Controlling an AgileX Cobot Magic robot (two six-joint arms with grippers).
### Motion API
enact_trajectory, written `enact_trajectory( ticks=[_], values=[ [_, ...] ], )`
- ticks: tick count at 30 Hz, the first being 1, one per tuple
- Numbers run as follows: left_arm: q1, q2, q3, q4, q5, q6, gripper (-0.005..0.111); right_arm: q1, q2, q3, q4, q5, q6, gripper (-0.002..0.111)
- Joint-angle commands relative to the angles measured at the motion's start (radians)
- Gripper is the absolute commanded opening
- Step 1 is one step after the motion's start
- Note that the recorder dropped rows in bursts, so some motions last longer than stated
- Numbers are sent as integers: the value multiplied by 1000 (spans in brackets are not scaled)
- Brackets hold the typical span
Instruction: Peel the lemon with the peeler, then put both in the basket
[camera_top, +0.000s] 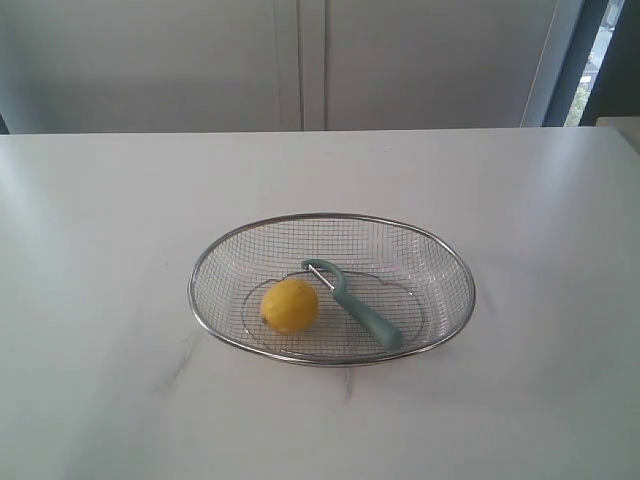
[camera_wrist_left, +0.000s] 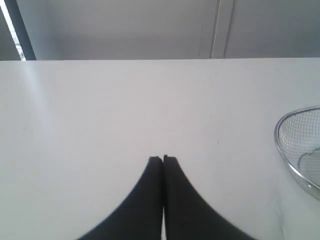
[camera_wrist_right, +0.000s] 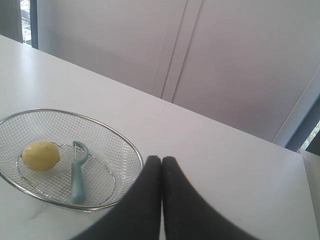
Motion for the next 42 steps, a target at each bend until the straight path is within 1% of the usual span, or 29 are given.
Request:
enact_trajectory(
  ticks=[1, 6, 13, 19, 21, 22, 25, 42],
  values=[
    [10, -75, 98, -7, -63, -9, 0, 3, -7, 4, -4, -11, 5, 0],
    [13, -149, 188, -7, -73, -11, 0, 3, -7, 4, -4, -11, 5, 0],
    [14, -217, 269, -7, -69, -11, 0, 3, -7, 4, -4, -11, 5, 0],
    [18, -235, 269, -7, -47, -11, 0, 3, -7, 4, -4, -11, 5, 0],
    [32, -248, 269, -7, -11, -11, 0, 3, -7, 4, -4, -11, 5, 0],
    [53, -253, 269, -7, 26, -11, 0, 3, -7, 4, -4, -11, 5, 0],
    [72, -253, 269, -7, 95, -11, 0, 3, -7, 4, -4, -11, 5, 0],
    [72, -253, 269, -7, 98, -9, 0, 3, -6, 4, -4, -14, 5, 0]
  ],
)
